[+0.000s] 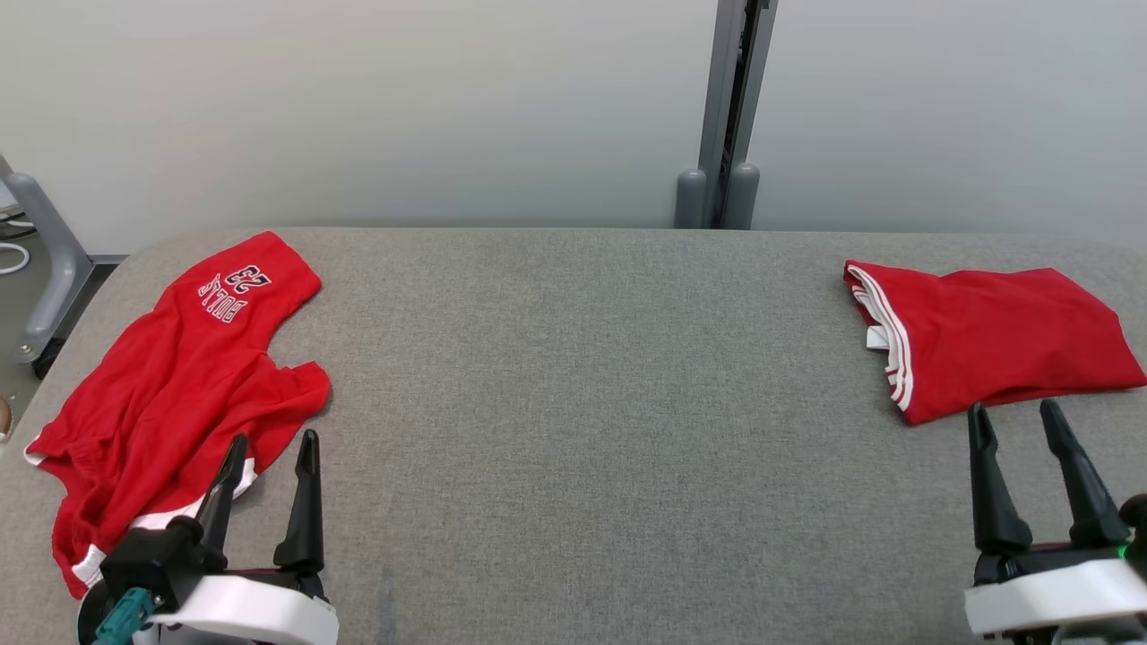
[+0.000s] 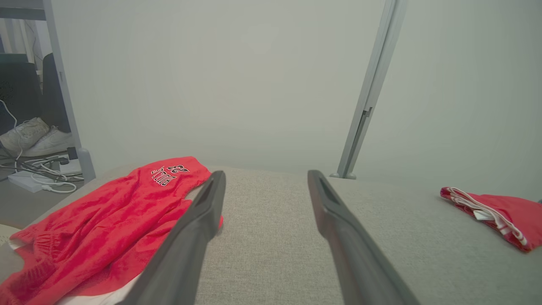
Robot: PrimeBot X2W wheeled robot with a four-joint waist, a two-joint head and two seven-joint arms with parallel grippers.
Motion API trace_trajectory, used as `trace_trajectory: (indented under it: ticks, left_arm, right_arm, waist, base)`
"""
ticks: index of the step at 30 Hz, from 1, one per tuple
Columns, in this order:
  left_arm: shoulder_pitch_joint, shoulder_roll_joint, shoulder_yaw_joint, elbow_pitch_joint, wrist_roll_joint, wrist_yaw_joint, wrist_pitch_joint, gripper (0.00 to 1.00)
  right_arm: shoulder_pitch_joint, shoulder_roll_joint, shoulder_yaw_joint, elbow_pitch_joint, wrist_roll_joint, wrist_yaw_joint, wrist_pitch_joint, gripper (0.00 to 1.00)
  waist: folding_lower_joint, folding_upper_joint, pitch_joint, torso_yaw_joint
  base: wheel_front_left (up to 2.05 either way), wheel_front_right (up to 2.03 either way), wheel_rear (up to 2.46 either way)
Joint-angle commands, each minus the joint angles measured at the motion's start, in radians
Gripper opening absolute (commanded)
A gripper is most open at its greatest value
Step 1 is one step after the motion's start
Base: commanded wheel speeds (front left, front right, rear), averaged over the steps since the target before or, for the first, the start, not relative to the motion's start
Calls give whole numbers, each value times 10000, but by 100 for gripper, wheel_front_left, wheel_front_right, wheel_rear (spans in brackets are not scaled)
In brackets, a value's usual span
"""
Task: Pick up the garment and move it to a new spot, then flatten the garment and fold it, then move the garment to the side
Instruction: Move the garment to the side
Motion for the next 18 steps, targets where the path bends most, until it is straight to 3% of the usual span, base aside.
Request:
trace_trajectory:
  ticks: [1, 18]
  left_arm:
    - [129, -28, 146, -23, 168, -75, -30, 100]
    - [415, -699, 865, 303, 1267, -635, -31, 100]
  right_arm:
    - [211, 40, -38, 55, 27, 3, -6, 100]
    - [486, -61, 528, 354, 158, 3, -7, 100]
  waist:
    - [0, -1, -8, -22]
    - [0, -1, -120, -77]
  base:
    - [0, 0, 0]
    - [0, 0, 0]
